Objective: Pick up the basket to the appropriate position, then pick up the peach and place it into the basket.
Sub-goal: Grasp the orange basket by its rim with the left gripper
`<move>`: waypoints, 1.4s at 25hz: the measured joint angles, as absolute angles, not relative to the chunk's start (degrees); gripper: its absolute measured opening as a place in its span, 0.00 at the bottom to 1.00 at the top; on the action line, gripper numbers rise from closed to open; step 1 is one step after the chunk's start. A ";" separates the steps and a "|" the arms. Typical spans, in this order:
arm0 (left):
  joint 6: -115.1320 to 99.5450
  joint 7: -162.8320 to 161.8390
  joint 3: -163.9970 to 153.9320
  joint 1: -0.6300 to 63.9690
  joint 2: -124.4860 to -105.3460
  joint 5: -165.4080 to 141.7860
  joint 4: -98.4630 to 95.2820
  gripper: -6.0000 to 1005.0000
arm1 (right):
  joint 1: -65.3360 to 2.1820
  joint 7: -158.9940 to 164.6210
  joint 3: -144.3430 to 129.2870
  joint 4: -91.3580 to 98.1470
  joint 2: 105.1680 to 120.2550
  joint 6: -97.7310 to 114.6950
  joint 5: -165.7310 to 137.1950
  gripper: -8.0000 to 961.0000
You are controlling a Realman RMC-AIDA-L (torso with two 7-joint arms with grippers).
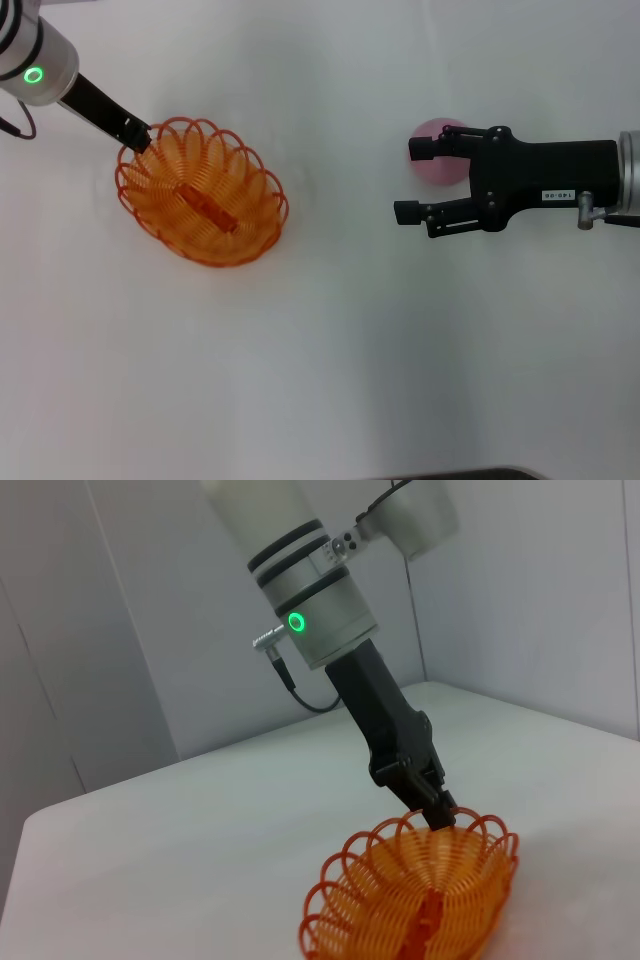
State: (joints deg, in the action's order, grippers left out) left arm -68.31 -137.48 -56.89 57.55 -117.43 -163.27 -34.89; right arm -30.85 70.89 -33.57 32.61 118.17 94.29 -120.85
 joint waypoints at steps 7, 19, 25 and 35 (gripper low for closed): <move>-68.74 -137.28 -56.53 57.66 -117.50 -163.21 -34.71 0.05 | -30.94 70.66 -33.54 32.61 118.27 94.29 -120.84 1.00; -72.07 -134.70 -52.35 57.38 -117.40 -162.33 -36.05 0.05 | -30.86 70.89 -33.46 32.61 118.57 94.40 -120.85 1.00; -76.84 -133.60 -49.26 56.33 -117.36 -161.63 -40.64 0.04 | -30.91 70.96 -33.48 32.61 118.57 94.42 -120.81 1.00; -82.03 -133.68 -45.69 54.59 -116.78 -156.54 -45.03 0.04 | -31.78 71.00 -33.57 32.60 118.46 94.37 -120.76 1.00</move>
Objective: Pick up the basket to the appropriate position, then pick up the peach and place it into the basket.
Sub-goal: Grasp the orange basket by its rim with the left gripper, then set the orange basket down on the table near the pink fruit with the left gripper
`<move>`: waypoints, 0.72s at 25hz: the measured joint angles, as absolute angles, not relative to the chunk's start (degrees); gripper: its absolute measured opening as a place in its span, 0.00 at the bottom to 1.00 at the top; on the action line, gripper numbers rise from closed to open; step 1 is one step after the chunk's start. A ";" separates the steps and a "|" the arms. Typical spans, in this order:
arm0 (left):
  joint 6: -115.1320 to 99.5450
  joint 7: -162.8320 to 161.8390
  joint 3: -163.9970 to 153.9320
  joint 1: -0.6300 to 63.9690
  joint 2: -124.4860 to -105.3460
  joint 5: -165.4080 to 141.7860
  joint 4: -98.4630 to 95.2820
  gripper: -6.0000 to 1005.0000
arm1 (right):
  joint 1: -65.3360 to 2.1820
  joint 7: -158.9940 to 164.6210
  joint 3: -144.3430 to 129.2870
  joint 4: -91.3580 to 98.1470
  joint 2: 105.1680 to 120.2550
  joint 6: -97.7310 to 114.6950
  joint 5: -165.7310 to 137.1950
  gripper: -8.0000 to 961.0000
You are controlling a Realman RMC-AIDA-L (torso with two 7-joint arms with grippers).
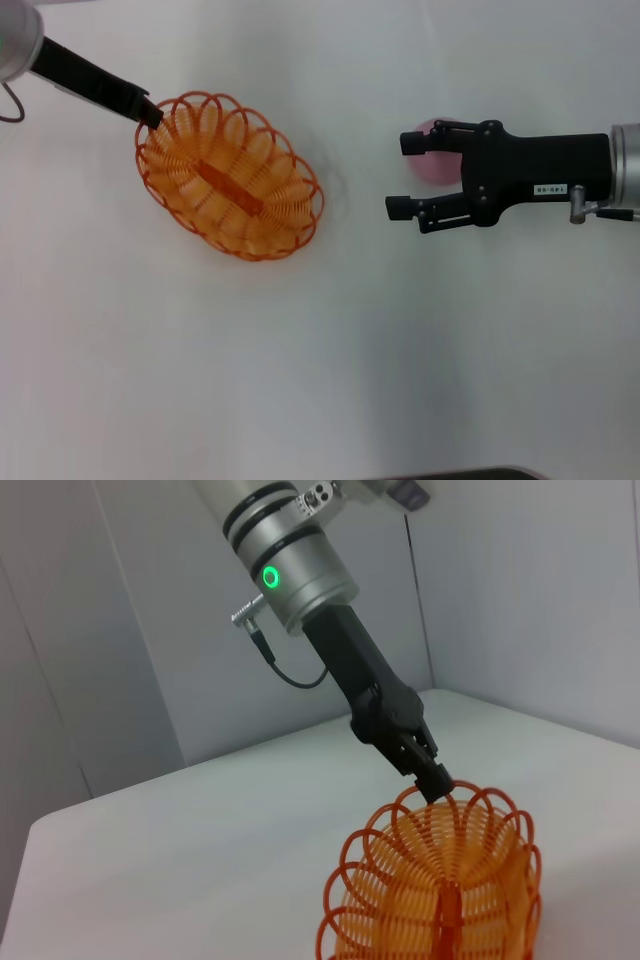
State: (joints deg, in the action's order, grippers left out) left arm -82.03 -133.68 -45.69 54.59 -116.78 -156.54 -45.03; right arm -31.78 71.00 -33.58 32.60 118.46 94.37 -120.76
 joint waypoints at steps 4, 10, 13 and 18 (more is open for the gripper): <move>-83.95 -133.74 -44.49 53.83 -116.58 -154.31 -47.02 0.04 | -32.19 71.01 -33.59 32.60 118.47 94.33 -120.75 1.00; -84.89 -133.95 -43.83 53.64 -116.02 -153.39 -47.93 0.04 | -32.45 71.02 -33.68 32.61 118.48 93.89 -120.75 1.00; -84.93 -134.51 -43.79 53.53 -115.93 -153.37 -47.86 0.04 | -32.49 71.02 -33.69 32.61 118.48 93.67 -120.76 1.00; -85.59 -136.49 -43.76 53.35 -115.93 -153.38 -47.70 0.04 | -32.48 71.02 -33.21 32.60 117.92 94.74 -119.65 1.00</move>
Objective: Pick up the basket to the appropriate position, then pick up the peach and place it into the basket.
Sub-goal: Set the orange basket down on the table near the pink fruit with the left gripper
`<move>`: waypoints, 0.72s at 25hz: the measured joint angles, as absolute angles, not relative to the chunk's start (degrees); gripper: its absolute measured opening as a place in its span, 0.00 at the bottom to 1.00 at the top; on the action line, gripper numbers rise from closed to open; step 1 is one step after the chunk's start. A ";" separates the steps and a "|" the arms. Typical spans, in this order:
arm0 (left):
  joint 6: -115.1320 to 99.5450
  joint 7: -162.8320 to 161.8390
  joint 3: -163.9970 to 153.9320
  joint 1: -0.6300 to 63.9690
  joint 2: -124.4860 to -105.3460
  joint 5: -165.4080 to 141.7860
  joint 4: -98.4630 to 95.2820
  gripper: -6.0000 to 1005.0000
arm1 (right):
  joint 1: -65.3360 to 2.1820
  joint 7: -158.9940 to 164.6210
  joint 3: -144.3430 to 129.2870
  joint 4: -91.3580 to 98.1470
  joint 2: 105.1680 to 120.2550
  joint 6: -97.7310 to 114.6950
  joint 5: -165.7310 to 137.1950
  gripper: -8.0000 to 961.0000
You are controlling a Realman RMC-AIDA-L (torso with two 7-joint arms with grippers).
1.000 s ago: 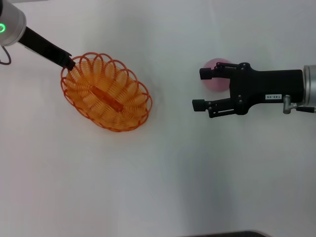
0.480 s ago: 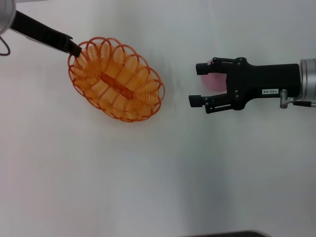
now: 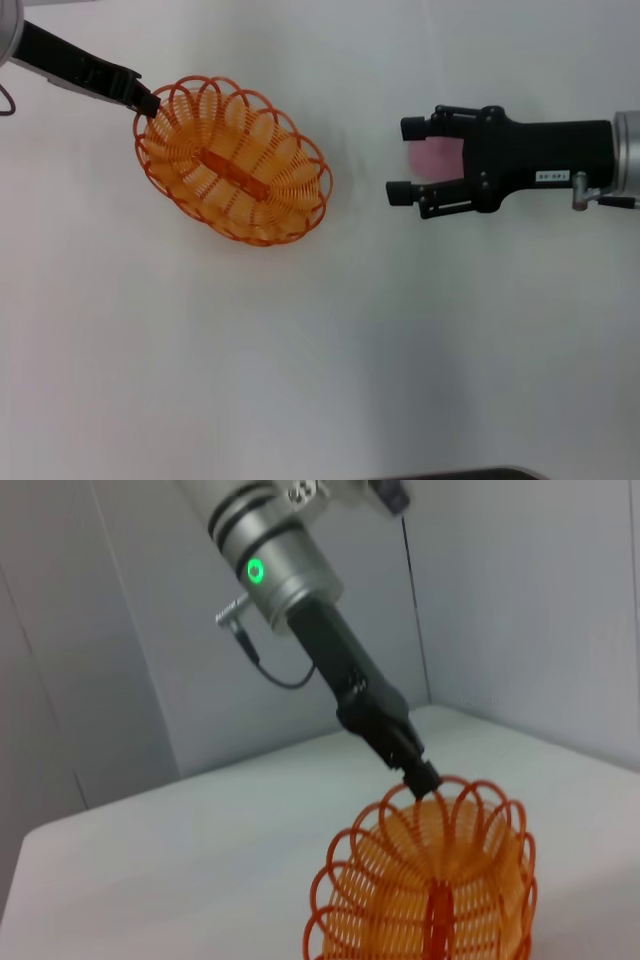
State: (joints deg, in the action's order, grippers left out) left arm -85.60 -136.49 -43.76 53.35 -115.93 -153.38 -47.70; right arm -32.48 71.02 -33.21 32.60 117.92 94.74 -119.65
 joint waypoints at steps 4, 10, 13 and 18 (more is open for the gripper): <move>-84.94 -139.34 -43.70 52.56 -115.96 -153.19 -47.93 0.04 | -32.30 71.02 -32.88 32.60 117.34 95.29 -118.56 1.00; -83.53 -143.27 -41.99 50.85 -116.09 -153.13 -47.95 0.04 | -32.01 70.66 -32.52 33.02 116.86 95.43 -117.83 1.00; -83.50 -144.22 -39.02 50.08 -116.26 -153.10 -47.98 0.04 | -32.00 70.57 -32.51 33.02 116.32 95.55 -117.80 1.00; -83.19 -145.88 -36.20 48.57 -117.38 -152.54 -48.02 0.04 | -31.88 69.15 -32.52 33.09 115.98 96.27 -117.55 1.00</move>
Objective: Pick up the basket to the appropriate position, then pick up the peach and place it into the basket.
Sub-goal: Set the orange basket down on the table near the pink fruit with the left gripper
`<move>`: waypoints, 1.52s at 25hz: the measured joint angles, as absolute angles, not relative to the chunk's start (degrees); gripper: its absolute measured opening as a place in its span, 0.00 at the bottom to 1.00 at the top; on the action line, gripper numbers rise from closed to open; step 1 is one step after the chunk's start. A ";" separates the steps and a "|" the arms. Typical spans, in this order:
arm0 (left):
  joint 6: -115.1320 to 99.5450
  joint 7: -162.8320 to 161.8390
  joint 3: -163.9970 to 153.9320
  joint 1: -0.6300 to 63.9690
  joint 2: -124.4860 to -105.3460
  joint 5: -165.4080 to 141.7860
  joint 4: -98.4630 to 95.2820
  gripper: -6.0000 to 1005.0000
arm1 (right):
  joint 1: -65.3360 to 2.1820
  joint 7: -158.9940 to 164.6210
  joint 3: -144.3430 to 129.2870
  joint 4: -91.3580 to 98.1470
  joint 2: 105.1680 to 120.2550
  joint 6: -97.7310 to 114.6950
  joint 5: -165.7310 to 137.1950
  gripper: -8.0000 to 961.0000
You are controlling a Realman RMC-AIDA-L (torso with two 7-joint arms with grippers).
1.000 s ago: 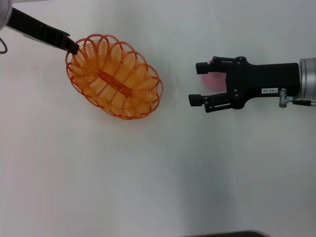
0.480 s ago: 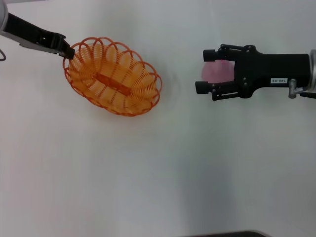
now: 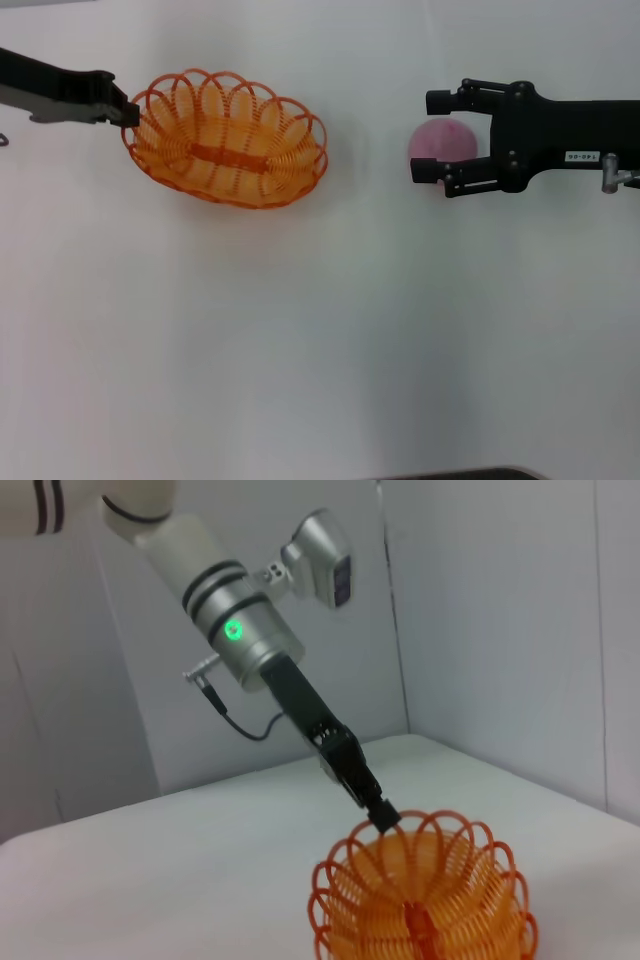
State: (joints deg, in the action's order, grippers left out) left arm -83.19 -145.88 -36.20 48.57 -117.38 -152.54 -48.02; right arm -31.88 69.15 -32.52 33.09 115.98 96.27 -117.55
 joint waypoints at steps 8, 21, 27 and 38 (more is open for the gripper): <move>-80.25 -150.58 -35.33 44.50 -118.03 -150.17 -48.88 0.04 | -32.12 67.45 -32.52 32.82 115.81 96.70 -116.99 1.00; -79.61 -151.25 -35.08 41.34 -118.39 -145.71 -49.02 0.05 | -32.93 66.81 -33.01 32.71 115.84 96.27 -117.00 1.00; -79.00 -151.24 -35.01 41.06 -118.57 -145.62 -49.03 0.05 | -32.96 66.79 -33.03 32.69 115.88 96.15 -116.99 1.00; -78.26 -151.04 -35.22 40.70 -119.11 -145.54 -48.97 0.05 | -33.00 66.79 -33.10 32.69 116.35 95.79 -117.20 1.00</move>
